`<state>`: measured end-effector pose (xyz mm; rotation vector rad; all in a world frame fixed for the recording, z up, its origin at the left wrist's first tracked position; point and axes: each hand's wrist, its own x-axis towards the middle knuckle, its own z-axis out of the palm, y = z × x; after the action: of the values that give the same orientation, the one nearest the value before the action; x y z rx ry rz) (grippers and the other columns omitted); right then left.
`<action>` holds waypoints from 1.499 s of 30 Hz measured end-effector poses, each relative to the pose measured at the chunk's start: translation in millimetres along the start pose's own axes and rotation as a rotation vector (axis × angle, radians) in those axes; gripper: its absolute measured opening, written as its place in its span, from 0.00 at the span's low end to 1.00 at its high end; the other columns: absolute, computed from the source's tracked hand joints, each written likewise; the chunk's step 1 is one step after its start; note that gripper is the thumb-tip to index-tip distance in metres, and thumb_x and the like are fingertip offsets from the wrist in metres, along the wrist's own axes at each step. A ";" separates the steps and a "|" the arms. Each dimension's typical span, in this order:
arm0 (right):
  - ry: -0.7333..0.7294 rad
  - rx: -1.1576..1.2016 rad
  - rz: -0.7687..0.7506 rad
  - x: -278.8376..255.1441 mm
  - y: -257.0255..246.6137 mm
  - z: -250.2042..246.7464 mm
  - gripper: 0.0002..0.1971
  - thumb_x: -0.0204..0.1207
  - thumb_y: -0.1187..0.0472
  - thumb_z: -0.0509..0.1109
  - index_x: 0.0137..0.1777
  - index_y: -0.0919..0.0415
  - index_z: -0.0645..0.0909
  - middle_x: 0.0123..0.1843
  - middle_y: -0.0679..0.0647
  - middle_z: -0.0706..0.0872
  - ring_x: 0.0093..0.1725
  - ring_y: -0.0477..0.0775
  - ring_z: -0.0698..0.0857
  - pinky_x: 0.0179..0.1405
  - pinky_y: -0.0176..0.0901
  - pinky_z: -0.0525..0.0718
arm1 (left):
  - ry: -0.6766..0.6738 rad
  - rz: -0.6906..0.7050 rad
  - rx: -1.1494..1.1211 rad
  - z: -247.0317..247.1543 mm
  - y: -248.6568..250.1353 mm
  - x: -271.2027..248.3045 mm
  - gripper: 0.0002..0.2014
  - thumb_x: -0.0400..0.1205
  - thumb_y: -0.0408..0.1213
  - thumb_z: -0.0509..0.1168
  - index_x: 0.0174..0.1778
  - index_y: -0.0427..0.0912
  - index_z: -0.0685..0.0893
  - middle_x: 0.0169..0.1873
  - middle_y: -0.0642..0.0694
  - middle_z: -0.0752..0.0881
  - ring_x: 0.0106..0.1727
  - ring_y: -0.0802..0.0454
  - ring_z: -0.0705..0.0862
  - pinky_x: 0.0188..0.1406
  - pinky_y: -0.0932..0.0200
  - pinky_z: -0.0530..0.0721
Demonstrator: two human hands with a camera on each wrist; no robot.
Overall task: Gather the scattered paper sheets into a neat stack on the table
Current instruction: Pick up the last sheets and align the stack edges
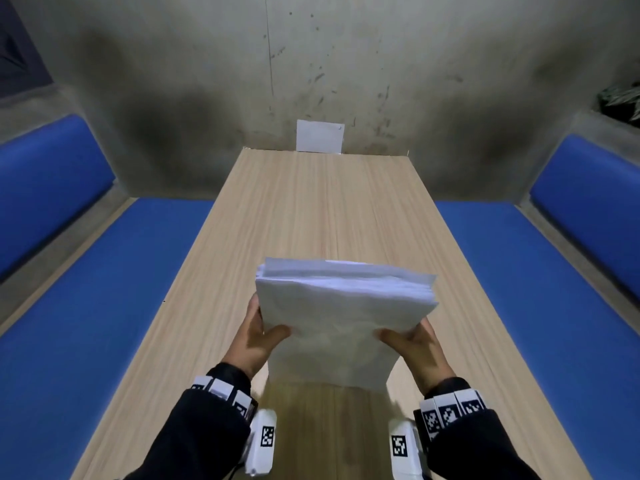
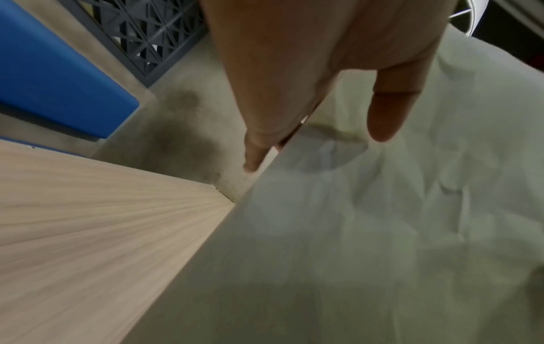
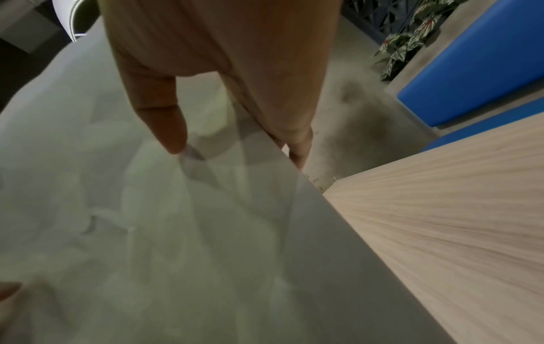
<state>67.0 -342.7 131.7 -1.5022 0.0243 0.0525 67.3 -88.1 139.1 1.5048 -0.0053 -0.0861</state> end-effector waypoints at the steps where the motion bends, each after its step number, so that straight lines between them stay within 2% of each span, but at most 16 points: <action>1: 0.012 0.001 -0.011 -0.3 0.6 -1.8 0.29 0.62 0.71 0.74 0.63 0.50 0.77 0.54 0.51 0.89 0.52 0.46 0.88 0.41 0.35 0.86 | 0.034 0.018 0.006 -1.3 2.7 -1.7 0.33 0.59 0.40 0.72 0.58 0.70 0.71 0.59 0.48 0.82 0.58 0.58 0.83 0.52 0.57 0.85; 4: -0.003 -0.021 -0.019 -2.0 2.1 -5.3 0.29 0.61 0.69 0.71 0.64 0.51 0.75 0.55 0.51 0.88 0.56 0.51 0.86 0.44 0.38 0.86 | 0.035 0.039 -0.040 -2.9 7.2 -3.9 0.32 0.60 0.40 0.71 0.59 0.68 0.72 0.61 0.48 0.82 0.63 0.53 0.81 0.58 0.56 0.82; 7: 0.020 -0.010 -0.021 -3.6 2.8 4.4 0.23 0.71 0.75 0.68 0.57 0.47 0.76 0.47 0.43 0.89 0.48 0.43 0.87 0.37 0.29 0.85 | 0.035 0.001 -0.082 6.5 4.6 -3.4 0.27 0.71 0.28 0.67 0.63 0.58 0.73 0.53 0.56 0.85 0.53 0.64 0.85 0.39 0.72 0.84; 9: 0.093 -0.032 -0.033 -3.9 1.9 12.2 0.20 0.76 0.75 0.65 0.56 0.48 0.76 0.48 0.46 0.87 0.49 0.49 0.86 0.41 0.32 0.84 | 0.074 -0.026 -0.045 11.2 3.1 -3.1 0.23 0.77 0.23 0.61 0.60 0.56 0.75 0.51 0.56 0.85 0.57 0.58 0.85 0.36 0.76 0.84; 12: 0.156 -0.098 -0.094 -4.0 -6.7 15.0 0.14 0.75 0.68 0.68 0.51 0.46 0.78 0.48 0.50 0.87 0.47 0.48 0.87 0.47 0.42 0.84 | 0.171 -0.013 0.105 8.6 15.0 -2.5 0.25 0.71 0.33 0.70 0.59 0.63 0.73 0.56 0.54 0.82 0.69 0.44 0.77 0.56 0.61 0.82; 16: 0.065 -0.305 -0.238 -5.8 -38.4 16.5 0.15 0.75 0.68 0.66 0.45 0.42 0.77 0.43 0.47 0.86 0.40 0.43 0.86 0.42 0.42 0.85 | 0.378 0.305 0.672 7.5 67.2 -10.3 0.49 0.67 0.44 0.76 0.77 0.58 0.52 0.74 0.52 0.59 0.78 0.59 0.55 0.75 0.61 0.54; 19: 0.010 -0.584 -0.377 -8.9 -62.4 25.3 0.21 0.74 0.76 0.62 0.45 0.43 0.77 0.40 0.49 0.85 0.42 0.49 0.83 0.42 0.45 0.82 | 0.186 0.623 0.971 15.9 91.7 -13.3 0.38 0.70 0.54 0.64 0.76 0.59 0.55 0.73 0.59 0.62 0.78 0.62 0.54 0.82 0.55 0.39; 22: 0.014 -0.728 -0.540 -9.3 -77.7 35.3 0.13 0.71 0.76 0.63 0.50 0.59 0.80 0.41 0.53 0.85 0.42 0.54 0.82 0.42 0.45 0.79 | 0.088 0.619 0.940 23.9 91.8 -9.2 0.15 0.76 0.46 0.55 0.56 0.46 0.76 0.50 0.50 0.86 0.52 0.60 0.77 0.73 0.44 0.65; 26: 0.092 -0.661 -0.420 -3.7 -70.2 15.1 0.13 0.65 0.54 0.73 0.48 0.43 0.76 0.43 0.40 0.84 0.46 0.48 0.84 0.53 0.49 0.82 | 0.108 0.534 0.676 13.2 81.8 -7.5 0.07 0.76 0.42 0.57 0.40 0.45 0.78 0.30 0.53 0.84 0.35 0.62 0.80 0.34 0.74 0.74; 28: 0.195 -0.679 -0.220 -2.3 -57.5 -11.1 0.29 0.54 0.40 0.77 0.57 0.37 0.73 0.53 0.40 0.84 0.56 0.48 0.83 0.66 0.56 0.79 | 0.157 0.434 0.480 -4.8 76.9 -6.9 0.04 0.74 0.41 0.60 0.40 0.52 0.80 0.32 0.61 0.87 0.32 0.68 0.82 0.32 0.77 0.76; 32: 0.099 -0.403 0.101 -5.6 -33.3 -53.2 0.60 0.49 0.47 0.86 0.80 0.46 0.55 0.79 0.48 0.67 0.78 0.49 0.66 0.78 0.52 0.65 | 0.125 0.276 0.131 -39.0 71.6 -13.5 0.12 0.64 0.56 0.69 0.42 0.61 0.85 0.36 0.57 0.91 0.35 0.61 0.87 0.34 0.64 0.86; 35: -0.138 -0.039 0.102 -2.7 -25.6 -47.8 0.42 0.53 0.59 0.85 0.71 0.56 0.74 0.65 0.50 0.86 0.66 0.52 0.83 0.61 0.44 0.84 | 0.141 0.227 0.071 -46.8 60.4 -12.7 0.15 0.65 0.55 0.68 0.46 0.57 0.85 0.39 0.54 0.92 0.38 0.57 0.89 0.36 0.60 0.88; 37: -0.058 0.035 0.061 0.3 -24.4 -34.6 0.27 0.53 0.59 0.86 0.54 0.58 0.85 0.49 0.52 0.93 0.51 0.52 0.90 0.45 0.37 0.88 | 0.218 0.209 0.062 -42.2 50.1 -7.0 0.04 0.73 0.45 0.66 0.43 0.56 0.84 0.35 0.56 0.91 0.35 0.59 0.87 0.38 0.55 0.85; 39: 0.147 0.065 -0.012 3.6 -28.5 -18.4 0.11 0.63 0.66 0.81 0.44 0.59 0.85 0.37 0.51 0.93 0.41 0.52 0.88 0.36 0.35 0.87 | 0.347 0.206 0.049 -33.4 37.2 -1.3 0.11 0.80 0.34 0.63 0.38 0.57 0.83 0.32 0.60 0.89 0.32 0.64 0.84 0.41 0.52 0.81; 42: 0.416 0.085 -0.115 2.6 -32.7 7.7 0.13 0.72 0.77 0.69 0.42 0.57 0.81 0.38 0.51 0.85 0.33 0.40 0.85 0.33 0.32 0.84 | 0.534 0.187 0.098 -12.7 23.1 -1.4 0.09 0.81 0.33 0.62 0.45 0.55 0.81 0.38 0.58 0.87 0.38 0.66 0.84 0.48 0.54 0.76; 45: 0.512 0.186 -0.177 -8.1 -27.7 33.5 0.13 0.75 0.81 0.63 0.42 0.62 0.76 0.36 0.52 0.78 0.26 0.30 0.81 0.31 0.24 0.80 | 0.583 0.099 0.204 7.6 7.3 -7.9 0.16 0.83 0.37 0.57 0.67 0.39 0.71 0.60 0.40 0.81 0.61 0.44 0.79 0.62 0.50 0.73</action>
<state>59.7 -311.3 161.9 -1.2930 0.2997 -0.4660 59.4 -94.7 147.3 1.6832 0.3888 0.4452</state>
